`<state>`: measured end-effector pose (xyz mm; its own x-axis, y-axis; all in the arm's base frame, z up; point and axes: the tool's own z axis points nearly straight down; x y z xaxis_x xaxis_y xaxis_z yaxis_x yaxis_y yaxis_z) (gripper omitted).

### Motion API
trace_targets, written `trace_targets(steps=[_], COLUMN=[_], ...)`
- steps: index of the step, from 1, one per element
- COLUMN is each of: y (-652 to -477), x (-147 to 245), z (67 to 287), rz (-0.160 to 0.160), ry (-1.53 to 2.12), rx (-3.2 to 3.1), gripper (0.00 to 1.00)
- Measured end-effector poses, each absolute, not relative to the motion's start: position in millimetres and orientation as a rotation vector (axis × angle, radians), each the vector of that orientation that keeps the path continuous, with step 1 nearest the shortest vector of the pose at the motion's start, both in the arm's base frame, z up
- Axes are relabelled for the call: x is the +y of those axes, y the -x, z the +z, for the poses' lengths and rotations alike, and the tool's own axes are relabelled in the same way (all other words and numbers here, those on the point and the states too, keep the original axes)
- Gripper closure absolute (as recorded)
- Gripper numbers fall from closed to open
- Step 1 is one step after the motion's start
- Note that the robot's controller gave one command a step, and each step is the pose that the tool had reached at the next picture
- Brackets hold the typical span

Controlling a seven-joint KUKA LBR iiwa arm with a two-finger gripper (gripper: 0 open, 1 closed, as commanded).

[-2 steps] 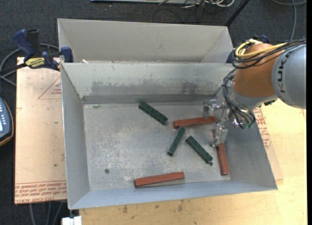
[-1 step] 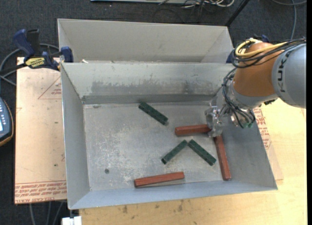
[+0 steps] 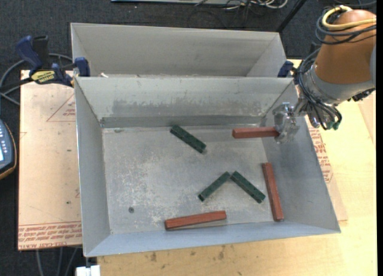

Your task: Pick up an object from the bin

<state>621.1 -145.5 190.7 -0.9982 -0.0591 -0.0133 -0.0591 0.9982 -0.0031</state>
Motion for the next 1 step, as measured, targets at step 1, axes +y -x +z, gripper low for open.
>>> trace_targets(steps=[1], y=[-608.1], x=[-154.0], z=[234.9], rz=[-0.004], ry=[0.100], rx=[3.131], gripper=[1.00])
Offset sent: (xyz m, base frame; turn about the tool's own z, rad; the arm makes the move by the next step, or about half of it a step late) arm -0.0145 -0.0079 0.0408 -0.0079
